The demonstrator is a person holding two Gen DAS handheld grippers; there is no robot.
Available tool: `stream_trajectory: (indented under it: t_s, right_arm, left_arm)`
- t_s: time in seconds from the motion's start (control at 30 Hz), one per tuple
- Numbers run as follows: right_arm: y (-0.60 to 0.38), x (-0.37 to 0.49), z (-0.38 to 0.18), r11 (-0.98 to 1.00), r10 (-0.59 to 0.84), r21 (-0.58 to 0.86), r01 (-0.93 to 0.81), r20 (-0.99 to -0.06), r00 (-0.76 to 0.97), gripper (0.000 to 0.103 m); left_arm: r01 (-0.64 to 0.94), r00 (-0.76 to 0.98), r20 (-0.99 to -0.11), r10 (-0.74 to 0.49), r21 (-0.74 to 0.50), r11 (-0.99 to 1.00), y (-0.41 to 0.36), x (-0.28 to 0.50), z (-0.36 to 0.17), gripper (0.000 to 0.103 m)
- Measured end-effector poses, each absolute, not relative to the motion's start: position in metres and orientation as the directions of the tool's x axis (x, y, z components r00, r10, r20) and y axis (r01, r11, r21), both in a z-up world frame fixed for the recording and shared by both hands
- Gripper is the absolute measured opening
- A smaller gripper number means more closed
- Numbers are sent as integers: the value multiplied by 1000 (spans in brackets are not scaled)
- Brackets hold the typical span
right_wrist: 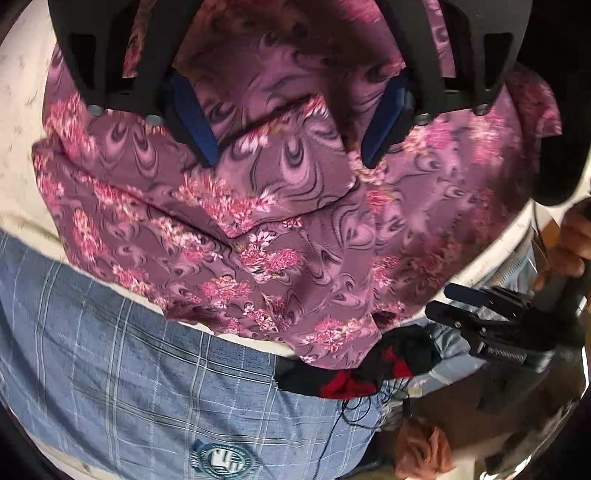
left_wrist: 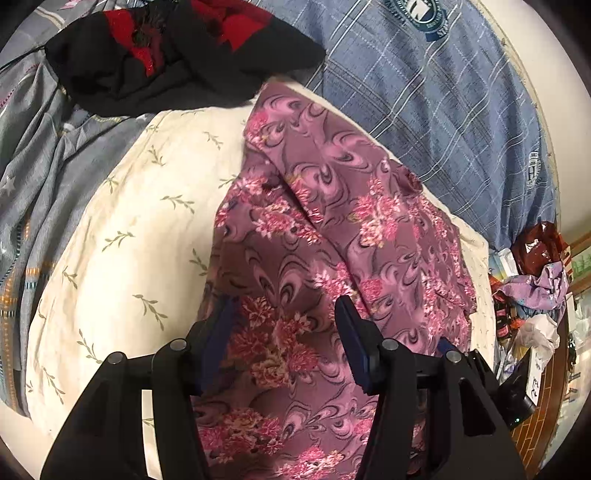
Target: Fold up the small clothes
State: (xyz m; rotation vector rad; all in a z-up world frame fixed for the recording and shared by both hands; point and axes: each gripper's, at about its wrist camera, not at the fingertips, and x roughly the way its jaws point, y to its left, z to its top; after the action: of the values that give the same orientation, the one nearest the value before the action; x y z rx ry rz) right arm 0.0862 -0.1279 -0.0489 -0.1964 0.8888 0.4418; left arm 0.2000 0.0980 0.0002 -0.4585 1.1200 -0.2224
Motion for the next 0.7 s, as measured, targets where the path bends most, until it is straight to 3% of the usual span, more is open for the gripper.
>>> stream_trajectory:
  t_s: [0.03, 0.07, 0.13, 0.2, 0.33, 0.37, 0.43, 0.5, 0.57, 0.7]
  right_arm:
    - [-130, 88, -50, 892, 286, 8, -452, -785, 550, 26]
    - [-129, 93, -50, 887, 286, 4, -461, -789, 544, 9]
    - [-130, 99, -42, 882, 273, -30, -471, -781, 561, 0]
    - [-142, 110, -22, 894, 234, -92, -439, -740, 630, 0]
    - [-203, 154, 7, 970, 152, -25, -241, -710, 688, 1]
    - [-222, 166, 8, 978, 179, 58, -202, -733, 656, 7]
    - [-239, 173, 4, 972, 234, 171, -162, -766, 599, 9]
    - [-227, 153, -6, 941, 331, 228, -250, -774, 539, 13]
    - [-210, 127, -20, 915, 382, 249, -319, -791, 478, 40]
    - [-188, 92, -47, 857, 504, 396, -330, -779, 373, 41]
  left_arm:
    - [-61, 423, -814, -397, -463, 884, 98, 201, -1, 55]
    - [-66, 422, -814, -399, -466, 882, 99, 201, -2, 55]
    - [-72, 423, -816, -395, -464, 883, 99, 202, -2, 55]
    - [-72, 427, -813, -395, -466, 882, 99, 204, -2, 55]
    - [-75, 421, -807, -415, -487, 870, 93, 215, -5, 55]
    - [-77, 417, -805, -422, -494, 866, 90, 217, -6, 55]
    - [-67, 411, -798, -440, -508, 859, 84, 220, -9, 55]
    - [-58, 407, -799, -442, -506, 861, 81, 221, -11, 55]
    - [-58, 401, -802, -442, -504, 862, 81, 221, -14, 55]
    - [-67, 398, -802, -446, -510, 857, 83, 217, -17, 55]
